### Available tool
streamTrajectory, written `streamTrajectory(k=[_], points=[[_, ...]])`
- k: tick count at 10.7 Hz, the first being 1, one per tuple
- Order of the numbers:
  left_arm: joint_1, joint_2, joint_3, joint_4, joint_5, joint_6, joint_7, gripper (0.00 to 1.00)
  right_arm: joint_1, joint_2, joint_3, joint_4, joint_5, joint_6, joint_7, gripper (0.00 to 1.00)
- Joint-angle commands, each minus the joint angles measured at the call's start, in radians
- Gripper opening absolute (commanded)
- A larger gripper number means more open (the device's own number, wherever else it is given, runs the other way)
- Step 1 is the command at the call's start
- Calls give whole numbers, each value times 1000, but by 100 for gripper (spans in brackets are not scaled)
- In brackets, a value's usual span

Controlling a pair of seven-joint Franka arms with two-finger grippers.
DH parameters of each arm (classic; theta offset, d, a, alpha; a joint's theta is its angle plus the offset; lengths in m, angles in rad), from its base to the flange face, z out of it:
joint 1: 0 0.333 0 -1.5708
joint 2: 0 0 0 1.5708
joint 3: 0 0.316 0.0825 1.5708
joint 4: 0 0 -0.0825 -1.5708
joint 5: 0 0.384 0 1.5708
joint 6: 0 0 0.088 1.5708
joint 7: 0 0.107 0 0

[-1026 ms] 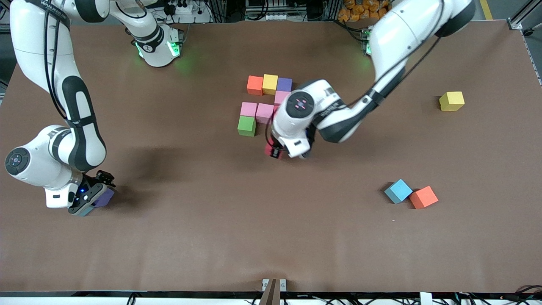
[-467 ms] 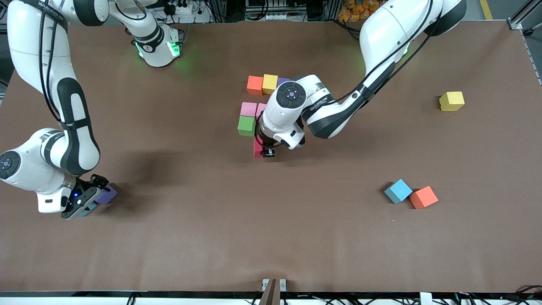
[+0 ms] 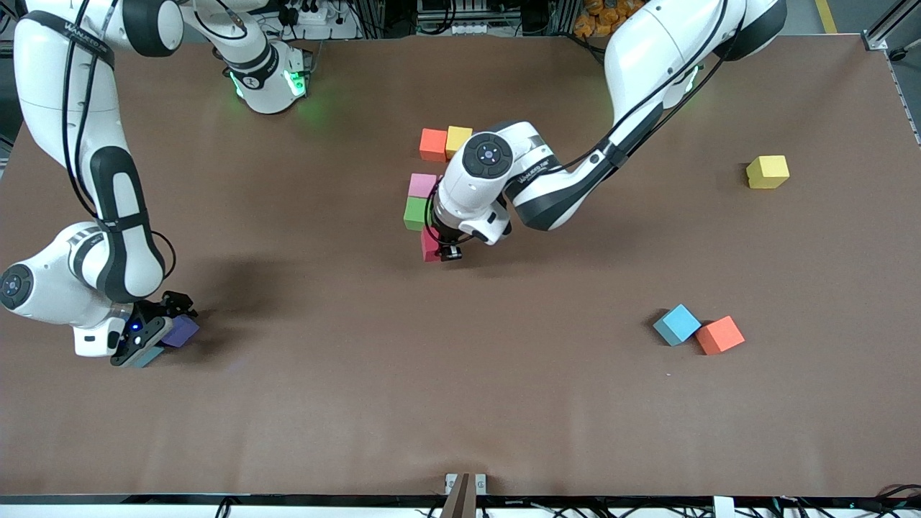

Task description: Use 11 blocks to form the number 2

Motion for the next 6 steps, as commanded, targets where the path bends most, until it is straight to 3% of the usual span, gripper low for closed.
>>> streamTrajectory(k=[1,2,3,4,5,6], points=[[-61,8,32,22,15,19,-296,10,-19,10,15,21,18,-15,-21,89],[-72,8,41,22,17,51,-332,10,-20,10,16,23,18,-15,-52,58],[-89,9,59,22,15,74,-377,11,-20,12,16,23,25,-9,-90,37],[-100,9,72,22,14,76,-453,18,-20,12,15,25,25,-11,-92,22],[-107,8,73,22,21,76,-487,13,-16,10,15,29,25,-15,-87,9],[-107,5,73,24,23,76,-486,6,-5,3,16,31,25,-18,-80,3]])
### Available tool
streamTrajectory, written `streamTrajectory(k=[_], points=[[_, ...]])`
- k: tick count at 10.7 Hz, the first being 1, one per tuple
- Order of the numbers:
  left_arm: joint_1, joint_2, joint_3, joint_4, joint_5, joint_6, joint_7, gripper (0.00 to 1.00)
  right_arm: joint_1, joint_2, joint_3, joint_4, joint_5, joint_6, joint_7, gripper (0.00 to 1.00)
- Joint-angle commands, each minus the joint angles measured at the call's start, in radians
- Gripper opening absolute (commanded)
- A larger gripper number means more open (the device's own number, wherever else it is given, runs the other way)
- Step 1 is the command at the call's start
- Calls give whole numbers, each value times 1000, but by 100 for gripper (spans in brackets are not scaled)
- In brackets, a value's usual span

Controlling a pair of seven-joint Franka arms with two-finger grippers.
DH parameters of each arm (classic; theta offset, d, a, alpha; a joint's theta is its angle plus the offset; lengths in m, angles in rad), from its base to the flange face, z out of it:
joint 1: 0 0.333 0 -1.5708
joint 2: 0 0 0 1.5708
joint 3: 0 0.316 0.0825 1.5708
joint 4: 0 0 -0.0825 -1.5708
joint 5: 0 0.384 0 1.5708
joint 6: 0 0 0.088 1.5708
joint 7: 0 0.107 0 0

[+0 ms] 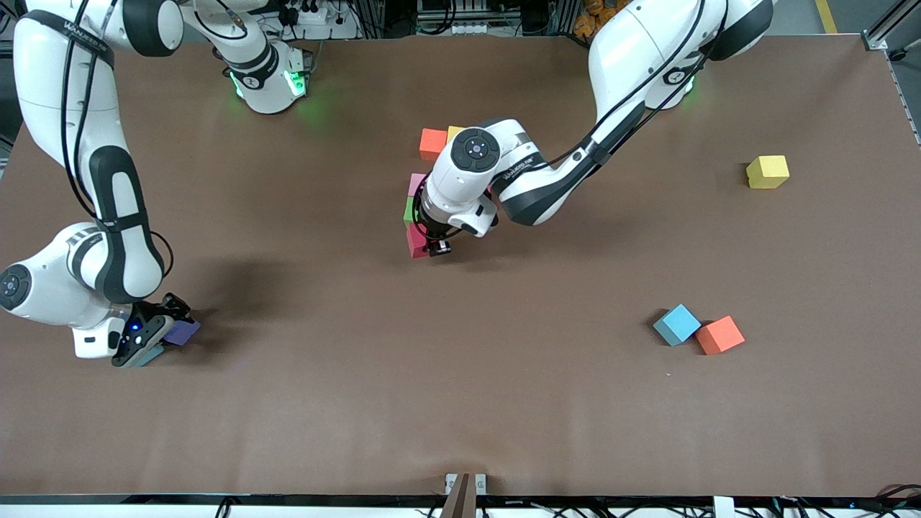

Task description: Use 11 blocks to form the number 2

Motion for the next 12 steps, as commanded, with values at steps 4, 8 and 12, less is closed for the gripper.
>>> streamTrajectory(k=[4,8,12], points=[[-42,-12,12,17,94,4,-331,0,70,-17,14,118,24,-166,104,4],[-39,-29,5,18,148,4,177,0,150,-54,14,125,22,-212,215,8],[-31,-21,6,18,142,6,717,0,235,-59,15,177,14,-280,200,7]])
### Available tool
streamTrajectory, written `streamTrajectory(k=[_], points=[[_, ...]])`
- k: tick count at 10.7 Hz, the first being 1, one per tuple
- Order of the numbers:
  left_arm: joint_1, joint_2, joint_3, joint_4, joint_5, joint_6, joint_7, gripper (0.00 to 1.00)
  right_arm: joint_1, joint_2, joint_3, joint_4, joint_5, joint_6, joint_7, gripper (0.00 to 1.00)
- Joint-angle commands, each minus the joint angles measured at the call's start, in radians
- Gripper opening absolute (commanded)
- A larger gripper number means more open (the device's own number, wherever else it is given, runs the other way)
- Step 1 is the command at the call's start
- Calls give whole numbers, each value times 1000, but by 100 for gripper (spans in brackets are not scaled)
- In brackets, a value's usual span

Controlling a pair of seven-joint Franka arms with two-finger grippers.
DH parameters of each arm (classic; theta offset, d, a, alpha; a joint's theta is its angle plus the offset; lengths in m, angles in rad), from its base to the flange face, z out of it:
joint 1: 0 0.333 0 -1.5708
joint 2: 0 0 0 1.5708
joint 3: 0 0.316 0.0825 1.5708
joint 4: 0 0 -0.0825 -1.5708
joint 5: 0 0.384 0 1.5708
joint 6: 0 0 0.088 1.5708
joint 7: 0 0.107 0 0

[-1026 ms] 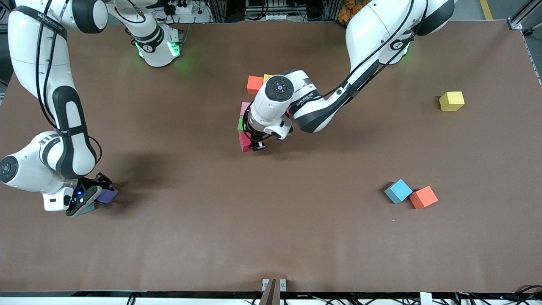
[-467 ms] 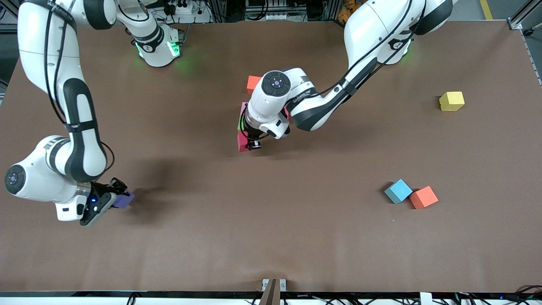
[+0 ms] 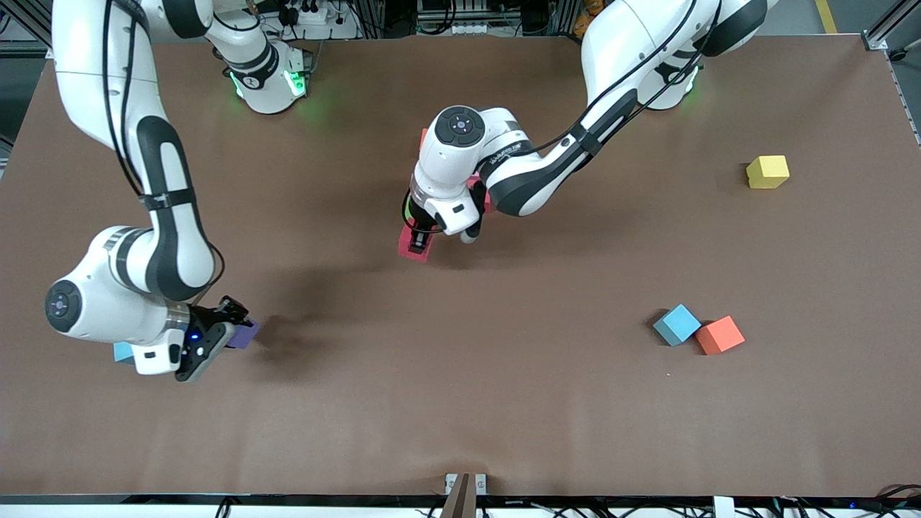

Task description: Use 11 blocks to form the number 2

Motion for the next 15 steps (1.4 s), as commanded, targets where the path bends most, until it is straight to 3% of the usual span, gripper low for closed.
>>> streamTrajectory(k=[1,4,7,11,15], points=[[5,-10,8,-6,9,3,281,0,66,-1,-1,39,-6,-43,-26,7],[8,35,11,26,-52,3,737,0,103,75,-3,146,-56,-36,-217,7],[6,67,12,40,-98,2,1035,0,93,120,-3,214,-77,-21,-431,7],[2,90,14,70,-103,-49,1250,0,86,123,-4,216,-77,-29,-428,7],[-15,130,14,133,-103,-141,1303,0,86,124,-4,216,-77,-36,-423,6]])
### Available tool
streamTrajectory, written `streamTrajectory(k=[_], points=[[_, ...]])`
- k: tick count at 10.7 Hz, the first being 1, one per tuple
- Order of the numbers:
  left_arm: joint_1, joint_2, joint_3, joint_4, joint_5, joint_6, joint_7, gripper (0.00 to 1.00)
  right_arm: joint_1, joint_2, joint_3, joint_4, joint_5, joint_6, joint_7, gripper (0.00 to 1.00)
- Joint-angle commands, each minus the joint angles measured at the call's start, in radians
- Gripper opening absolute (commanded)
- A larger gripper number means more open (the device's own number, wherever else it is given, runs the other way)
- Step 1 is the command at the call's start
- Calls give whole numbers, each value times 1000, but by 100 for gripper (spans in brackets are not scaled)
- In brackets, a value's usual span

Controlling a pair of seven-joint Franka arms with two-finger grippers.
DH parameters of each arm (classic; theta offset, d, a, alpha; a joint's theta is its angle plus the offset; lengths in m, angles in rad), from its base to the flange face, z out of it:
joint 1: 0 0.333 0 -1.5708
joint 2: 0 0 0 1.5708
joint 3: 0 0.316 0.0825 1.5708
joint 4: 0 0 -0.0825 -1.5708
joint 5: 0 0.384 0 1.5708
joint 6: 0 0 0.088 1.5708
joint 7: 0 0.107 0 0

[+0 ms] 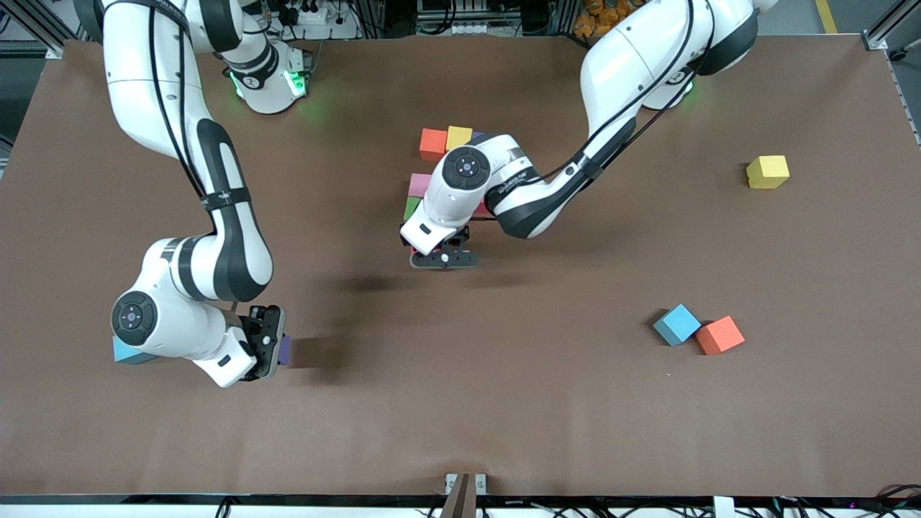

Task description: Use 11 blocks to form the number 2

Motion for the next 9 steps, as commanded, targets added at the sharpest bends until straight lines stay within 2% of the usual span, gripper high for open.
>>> streamTrajectory(k=[1,4,6,9], points=[[-25,27,1,49,-21,-44,32,0,-12,21,4,39,-13,-25,-7,6],[-46,43,1,70,-21,-45,32,0,-47,21,5,38,16,-25,9,8],[-116,63,70,113,-23,-45,35,0,-90,21,5,38,28,-23,6,8],[-123,66,81,115,-23,-43,84,0,-131,16,2,42,27,-20,10,8]])
